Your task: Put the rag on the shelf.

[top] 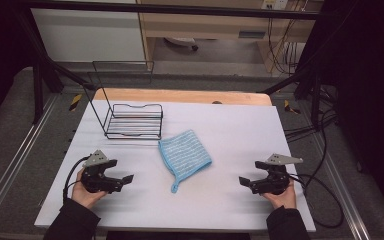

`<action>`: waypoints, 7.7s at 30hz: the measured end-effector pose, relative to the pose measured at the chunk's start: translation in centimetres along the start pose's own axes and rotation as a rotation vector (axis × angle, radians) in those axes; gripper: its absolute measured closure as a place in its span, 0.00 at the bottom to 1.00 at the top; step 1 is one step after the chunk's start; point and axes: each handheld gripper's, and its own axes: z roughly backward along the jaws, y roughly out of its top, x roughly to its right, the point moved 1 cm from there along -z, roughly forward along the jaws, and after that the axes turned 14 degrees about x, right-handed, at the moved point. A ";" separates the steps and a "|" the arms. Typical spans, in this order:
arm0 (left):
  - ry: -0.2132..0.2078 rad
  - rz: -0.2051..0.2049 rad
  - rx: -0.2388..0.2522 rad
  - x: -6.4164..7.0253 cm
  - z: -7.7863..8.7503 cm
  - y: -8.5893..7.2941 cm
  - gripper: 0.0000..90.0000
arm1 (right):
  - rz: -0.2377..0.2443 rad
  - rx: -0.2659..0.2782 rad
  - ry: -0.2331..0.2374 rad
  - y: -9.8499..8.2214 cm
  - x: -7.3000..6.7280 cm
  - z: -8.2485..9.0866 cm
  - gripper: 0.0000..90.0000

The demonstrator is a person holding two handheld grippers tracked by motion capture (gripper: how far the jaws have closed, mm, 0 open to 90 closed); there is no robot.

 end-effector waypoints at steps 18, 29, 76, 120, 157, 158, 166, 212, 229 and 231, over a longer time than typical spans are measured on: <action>-0.012 -0.007 -0.031 2.1 -1.9 1.1 0.09 | 0.002 -0.002 -0.003 0.0 0.0 0.0 0.01; -0.032 -0.010 -0.047 4.2 -3.9 2.3 0.11 | 0.009 -0.004 -0.004 0.0 0.0 -0.1 0.01; 0.014 0.025 -0.170 10.1 -12.8 2.2 0.62 | 0.009 -0.016 0.002 0.0 -0.1 -0.4 0.01; -0.102 -0.015 -0.155 10.8 -12.4 4.5 0.66 | 0.009 -0.017 0.004 0.0 -0.1 -0.4 0.01; -0.025 -0.210 -0.238 11.8 -15.6 3.5 0.88 | 0.010 -0.013 0.006 0.1 -0.1 -0.3 0.01; -0.031 -0.204 -0.236 11.7 -15.5 3.5 0.88 | 0.010 -0.013 0.006 0.1 -0.1 -0.3 0.01; -0.093 -0.207 -0.264 10.8 -13.5 4.3 0.89 | 0.008 -0.018 0.011 0.0 -0.1 -0.4 0.02; -0.246 -0.230 -0.321 6.6 -2.6 0.3 0.85 | 0.002 -0.023 0.013 -0.1 -0.3 -0.6 0.02; -0.146 -0.035 -0.192 3.7 -0.1 1.9 0.33 | -0.003 -0.020 0.015 -0.1 -0.3 -0.7 0.02; -0.135 -0.020 -0.179 3.4 0.0 2.0 0.27 | -0.002 -0.020 0.016 -0.1 -0.3 -0.7 0.02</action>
